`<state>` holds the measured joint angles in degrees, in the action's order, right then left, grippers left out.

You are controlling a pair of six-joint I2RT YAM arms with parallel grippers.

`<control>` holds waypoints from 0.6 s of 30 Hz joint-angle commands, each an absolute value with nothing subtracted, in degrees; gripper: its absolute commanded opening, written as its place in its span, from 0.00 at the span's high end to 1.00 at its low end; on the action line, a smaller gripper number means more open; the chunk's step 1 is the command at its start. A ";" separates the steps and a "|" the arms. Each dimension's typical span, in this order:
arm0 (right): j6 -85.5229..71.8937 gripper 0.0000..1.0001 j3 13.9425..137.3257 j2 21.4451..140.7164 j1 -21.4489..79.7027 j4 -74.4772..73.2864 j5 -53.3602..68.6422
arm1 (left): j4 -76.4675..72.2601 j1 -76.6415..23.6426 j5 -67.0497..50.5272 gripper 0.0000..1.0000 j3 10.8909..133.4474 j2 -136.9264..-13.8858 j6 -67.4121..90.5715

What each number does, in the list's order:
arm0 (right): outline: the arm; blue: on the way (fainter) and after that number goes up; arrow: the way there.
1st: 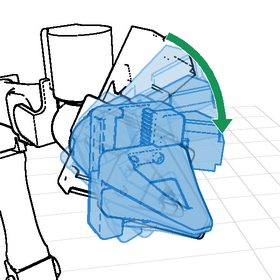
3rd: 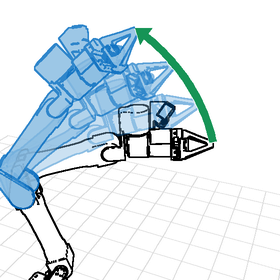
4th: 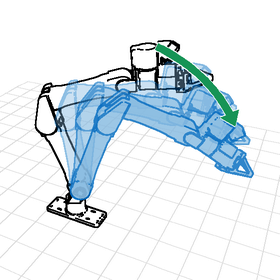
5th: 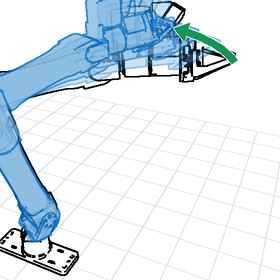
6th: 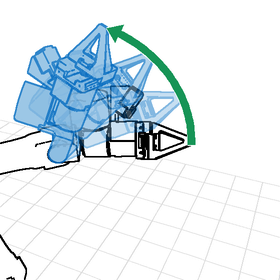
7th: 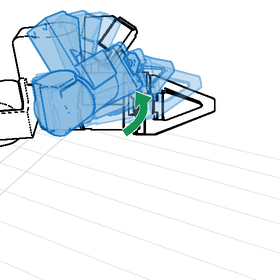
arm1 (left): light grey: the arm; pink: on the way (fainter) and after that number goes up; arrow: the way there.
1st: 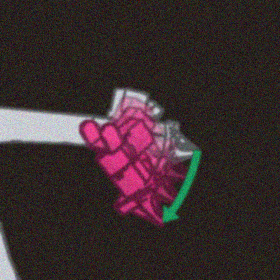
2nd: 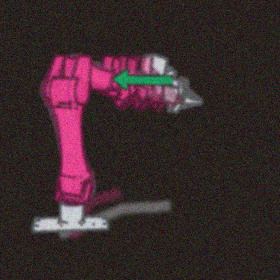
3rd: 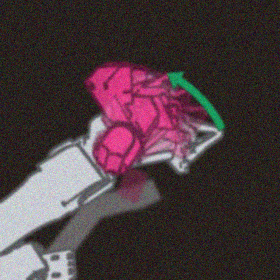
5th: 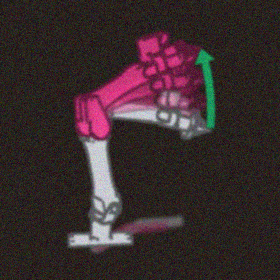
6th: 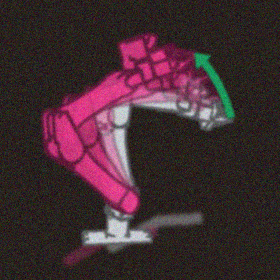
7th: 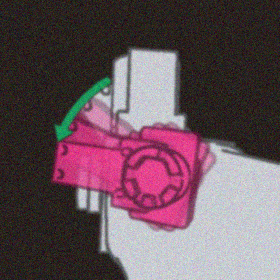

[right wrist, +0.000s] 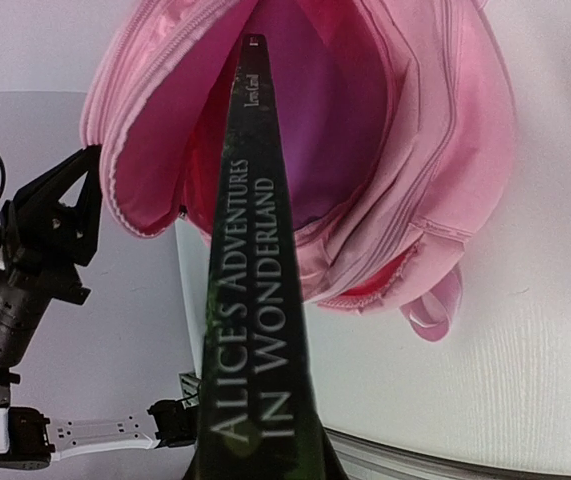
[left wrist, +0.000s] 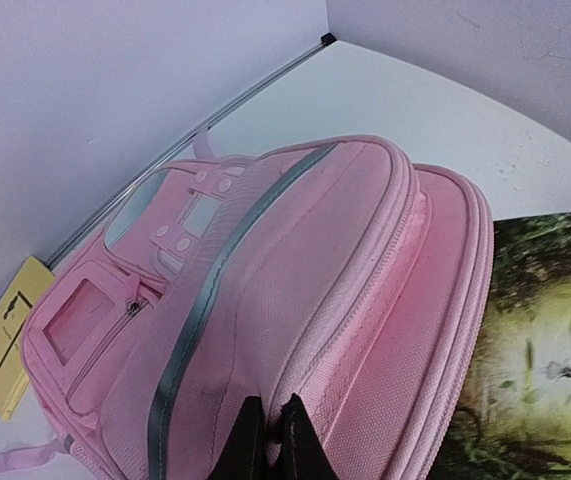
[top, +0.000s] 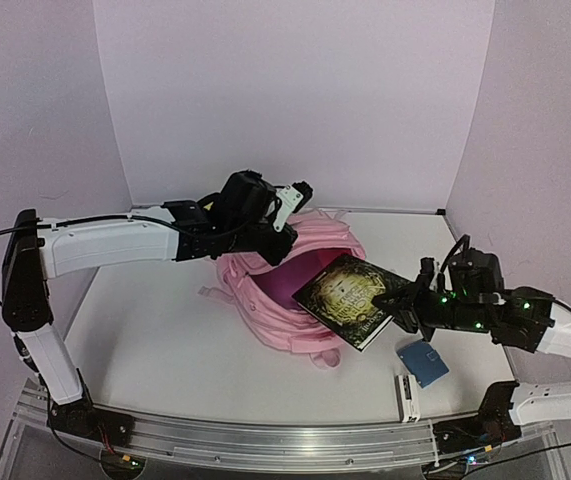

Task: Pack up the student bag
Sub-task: Place the book in the student bag.

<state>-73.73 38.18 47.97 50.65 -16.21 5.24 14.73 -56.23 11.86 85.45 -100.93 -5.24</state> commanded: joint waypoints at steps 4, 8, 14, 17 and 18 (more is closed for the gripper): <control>-76.98 1.00 33.87 53.15 50.80 13.08 -0.71 | 4.01 -56.86 0.45 1.00 85.64 -93.42 2.36; -76.09 1.00 33.22 61.25 50.78 24.57 -4.20 | 3.43 -57.55 -4.09 1.00 85.42 -93.34 5.03; -72.41 1.00 35.43 76.83 50.74 36.53 -9.10 | 3.61 -57.99 -5.47 1.00 85.84 -93.62 7.66; -70.34 1.00 36.08 83.57 50.79 44.45 -11.75 | 3.10 -58.02 -5.64 1.00 85.71 -93.96 9.11; -69.40 1.00 36.49 85.57 50.78 46.36 -12.44 | 3.00 -58.08 -5.77 1.00 85.78 -94.23 9.37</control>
